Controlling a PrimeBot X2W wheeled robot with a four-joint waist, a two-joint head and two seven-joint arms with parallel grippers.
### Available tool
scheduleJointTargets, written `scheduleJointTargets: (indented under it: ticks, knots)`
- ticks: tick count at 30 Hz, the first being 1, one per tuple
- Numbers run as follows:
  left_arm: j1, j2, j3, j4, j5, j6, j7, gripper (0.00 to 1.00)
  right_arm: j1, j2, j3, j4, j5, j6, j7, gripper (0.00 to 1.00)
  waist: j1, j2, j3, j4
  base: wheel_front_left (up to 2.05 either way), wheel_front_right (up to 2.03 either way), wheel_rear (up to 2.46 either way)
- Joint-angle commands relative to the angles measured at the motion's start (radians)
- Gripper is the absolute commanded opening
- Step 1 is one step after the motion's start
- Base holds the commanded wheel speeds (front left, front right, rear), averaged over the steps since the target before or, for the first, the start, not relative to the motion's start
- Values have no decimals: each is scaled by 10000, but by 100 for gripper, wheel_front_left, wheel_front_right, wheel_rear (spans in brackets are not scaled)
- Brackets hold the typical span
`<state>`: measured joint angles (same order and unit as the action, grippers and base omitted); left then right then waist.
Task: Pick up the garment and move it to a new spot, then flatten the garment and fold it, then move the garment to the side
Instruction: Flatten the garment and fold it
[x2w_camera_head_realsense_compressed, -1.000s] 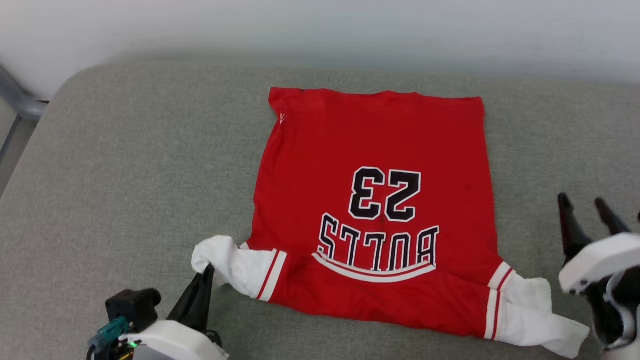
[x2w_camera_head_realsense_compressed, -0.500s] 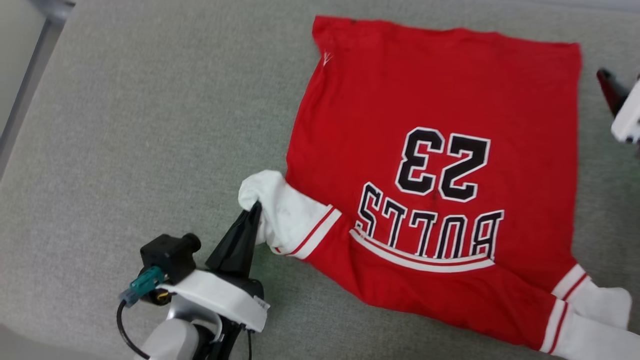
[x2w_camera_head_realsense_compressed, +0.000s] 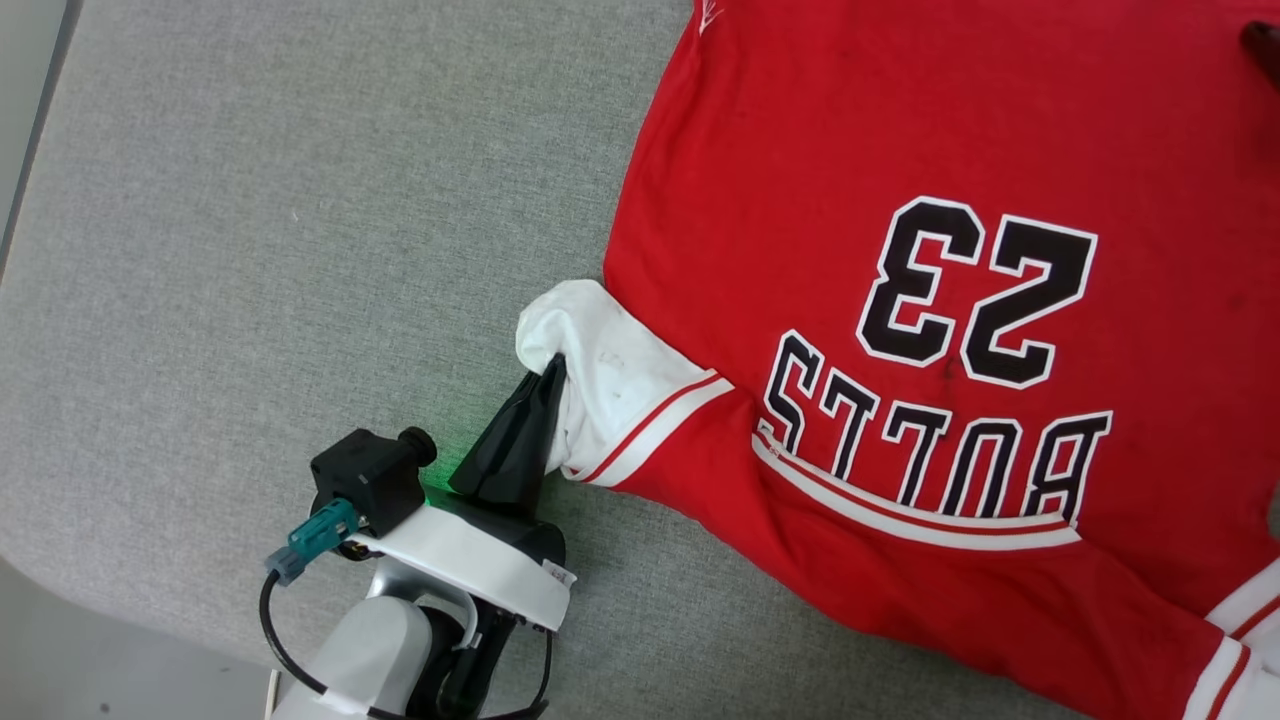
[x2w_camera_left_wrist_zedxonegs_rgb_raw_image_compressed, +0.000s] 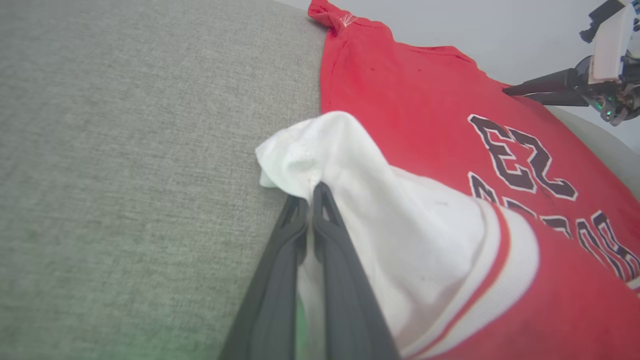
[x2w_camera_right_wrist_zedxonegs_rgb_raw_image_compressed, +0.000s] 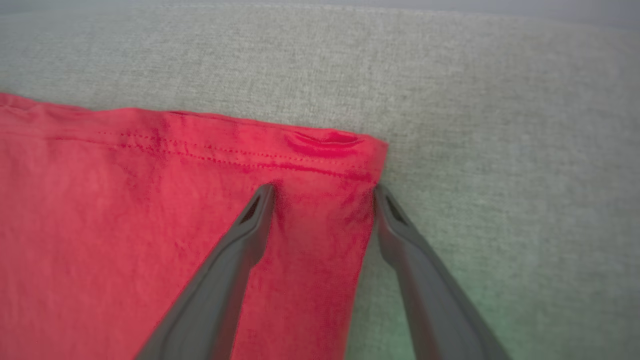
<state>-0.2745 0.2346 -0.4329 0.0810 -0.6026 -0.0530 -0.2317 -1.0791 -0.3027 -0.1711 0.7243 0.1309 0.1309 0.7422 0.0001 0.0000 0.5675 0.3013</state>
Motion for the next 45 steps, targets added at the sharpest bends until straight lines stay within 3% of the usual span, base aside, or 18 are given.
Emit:
scheduleJointTargets:
  ticks: [1, 4, 5, 7, 14, 21, 32, 39, 45]
  knots:
    - [-114, -77, -11, 65, -28, -30, -44, 0, 339, 144, 56, 486, 79, -3, 388, 100, -1, 0, 86, 61, 0, 0, 0]
    - [-139, -119, -24, 177, -33, -68, -87, 0, 696, 175, 57, 1051, 233, -3, 1249, 100, -1, 0, 87, 80, 0, 0, 0]
    - [-143, -125, -29, 200, -26, -50, -104, 0, 801, 175, 30, 1209, 239, -3, 1550, 49, -1, 0, 65, 84, 0, 0, 0]
    - [-175, -142, -22, 245, -18, -54, -120, 0, 858, 147, -52, 1231, 231, -5, 1732, 0, -1, 0, 21, 101, 0, 0, 0]
    - [-27, -68, -18, 393, -33, 18, -117, 0, 660, -202, -164, 846, -117, -6, 1674, 0, -1, 0, -460, 36, 0, 0, 0]
    - [584, 133, 115, 600, -199, 333, 73, 0, 927, -824, 242, -41, 22, -8, 1221, 0, -1, 0, -1712, -391, 0, 0, 0]
    - [2011, 726, 690, 506, -645, 1071, 447, 0, 4728, -1374, 421, -2827, 1608, -6, 961, 0, -1, 0, -3692, -1751, 0, 0, 0]
    - [2805, 1090, 975, 350, -882, 1417, 670, 0, 8329, -771, -608, -5282, 2119, -6, 1082, 0, -1, 0, -4575, -2449, 0, 0, 0]
    - [3261, 1276, 1094, 286, -1032, 1555, 782, 0, 11115, 465, -1360, -6869, 2111, -6, 1056, 0, -1, 0, -5076, -2768, 0, 0, 0]
